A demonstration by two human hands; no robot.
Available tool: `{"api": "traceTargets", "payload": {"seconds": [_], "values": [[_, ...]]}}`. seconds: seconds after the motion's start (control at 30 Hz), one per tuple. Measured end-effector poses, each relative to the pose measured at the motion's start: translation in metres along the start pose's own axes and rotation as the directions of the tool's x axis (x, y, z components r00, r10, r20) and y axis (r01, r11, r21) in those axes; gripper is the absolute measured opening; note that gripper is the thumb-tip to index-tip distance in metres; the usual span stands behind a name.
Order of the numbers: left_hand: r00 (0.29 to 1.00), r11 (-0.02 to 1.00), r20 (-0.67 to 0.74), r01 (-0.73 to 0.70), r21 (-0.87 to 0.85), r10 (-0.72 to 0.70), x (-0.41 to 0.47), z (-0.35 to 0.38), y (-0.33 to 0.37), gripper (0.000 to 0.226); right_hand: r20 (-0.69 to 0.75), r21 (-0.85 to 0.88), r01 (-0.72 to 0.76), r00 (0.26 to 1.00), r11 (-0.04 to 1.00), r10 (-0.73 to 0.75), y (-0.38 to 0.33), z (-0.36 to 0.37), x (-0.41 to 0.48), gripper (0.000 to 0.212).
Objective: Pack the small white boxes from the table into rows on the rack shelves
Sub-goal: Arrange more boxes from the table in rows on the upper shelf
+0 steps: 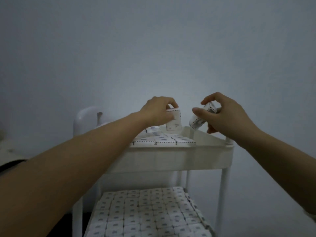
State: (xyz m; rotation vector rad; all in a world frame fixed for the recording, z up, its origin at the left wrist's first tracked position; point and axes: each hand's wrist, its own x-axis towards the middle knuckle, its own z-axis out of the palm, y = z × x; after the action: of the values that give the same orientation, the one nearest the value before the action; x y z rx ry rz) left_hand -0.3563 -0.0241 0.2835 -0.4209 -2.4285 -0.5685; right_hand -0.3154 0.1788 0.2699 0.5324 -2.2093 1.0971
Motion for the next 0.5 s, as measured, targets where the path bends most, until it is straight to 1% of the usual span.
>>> {"api": "traceTargets", "payload": {"seconds": [0.07, 0.13, 0.27, 0.3, 0.33, 0.37, 0.4, 0.43, 0.5], "values": [[0.999, 0.996, 0.022, -0.029, 0.088, 0.027, 0.006, 0.004, -0.003, 0.032, -0.026, 0.039, -0.014, 1.000, 0.999, 0.015, 0.005, 0.009, 0.012, 0.041], [0.996, 0.987, 0.076, -0.055, 0.152, 0.044, 0.008, 0.008, -0.005, 0.034, -0.023, 0.078, -0.037, 0.999, 0.996, 0.039, 0.010, 0.018, 0.022, 0.046], [0.975, 0.978, 0.223, -0.064, 0.198, 0.019, 0.003, 0.015, -0.010, 0.037, -0.010, 0.227, -0.116, 0.993, 0.967, 0.121, 0.020, 0.036, 0.043, 0.042], [0.968, 0.977, 0.250, -0.063, 0.205, 0.009, 0.001, 0.016, -0.012, 0.037, -0.010, 0.232, -0.125, 0.991, 0.965, 0.131, 0.021, 0.040, 0.048, 0.041], [0.965, 0.976, 0.262, -0.058, 0.210, 0.001, 0.000, 0.016, -0.013, 0.038, -0.012, 0.194, -0.124, 0.992, 0.973, 0.129, 0.022, 0.044, 0.053, 0.042], [0.966, 0.977, 0.260, -0.049, 0.209, -0.007, -0.001, 0.015, -0.013, 0.039, -0.015, 0.105, -0.111, 0.993, 0.988, 0.114, 0.022, 0.048, 0.057, 0.044], [0.968, 0.979, 0.249, -0.036, 0.201, -0.015, -0.002, 0.014, -0.012, 0.040, -0.014, -0.027, -0.081, 0.997, 0.996, 0.080, 0.022, 0.053, 0.062, 0.047], [0.972, 0.982, 0.236, -0.023, 0.188, -0.023, -0.003, 0.013, -0.012, 0.038, -0.015, -0.185, -0.033, 0.999, 0.982, 0.031, 0.022, 0.058, 0.066, 0.051], [0.975, 0.986, 0.222, -0.015, 0.168, -0.023, -0.005, 0.011, -0.010, 0.026, -0.027, -0.479, 0.069, 0.995, 0.875, -0.093, 0.022, 0.066, 0.073, 0.057]]}}
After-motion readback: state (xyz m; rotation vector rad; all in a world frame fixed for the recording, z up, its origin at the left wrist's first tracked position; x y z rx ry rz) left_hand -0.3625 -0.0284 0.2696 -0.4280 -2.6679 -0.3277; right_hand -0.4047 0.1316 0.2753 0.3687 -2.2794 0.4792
